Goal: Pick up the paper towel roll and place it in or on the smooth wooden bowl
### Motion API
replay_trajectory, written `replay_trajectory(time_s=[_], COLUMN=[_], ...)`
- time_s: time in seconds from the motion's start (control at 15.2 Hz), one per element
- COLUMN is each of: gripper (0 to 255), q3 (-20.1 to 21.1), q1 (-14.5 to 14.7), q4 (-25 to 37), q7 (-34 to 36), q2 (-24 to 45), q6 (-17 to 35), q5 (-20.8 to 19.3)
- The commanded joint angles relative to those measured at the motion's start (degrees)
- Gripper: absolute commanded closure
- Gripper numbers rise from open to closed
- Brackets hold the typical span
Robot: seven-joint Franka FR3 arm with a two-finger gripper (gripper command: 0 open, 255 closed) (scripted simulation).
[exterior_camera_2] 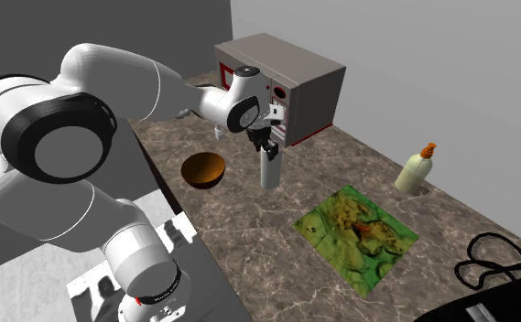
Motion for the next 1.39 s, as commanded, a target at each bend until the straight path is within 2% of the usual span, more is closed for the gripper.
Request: replay_trajectory(time_s=[0.0, 0.26, 1.32], gripper=[255, 255, 255], q3=[0.0, 0.0, -0.7], q1=[0.0, 0.0, 0.2], q4=[0.0, 0.0, 8.4], q7=[0.0, 0.0, -1.0], q2=[0.0, 0.0, -4.7], q6=[0.0, 0.0, -13.0], q5=[0.0, 0.0, 0.8])
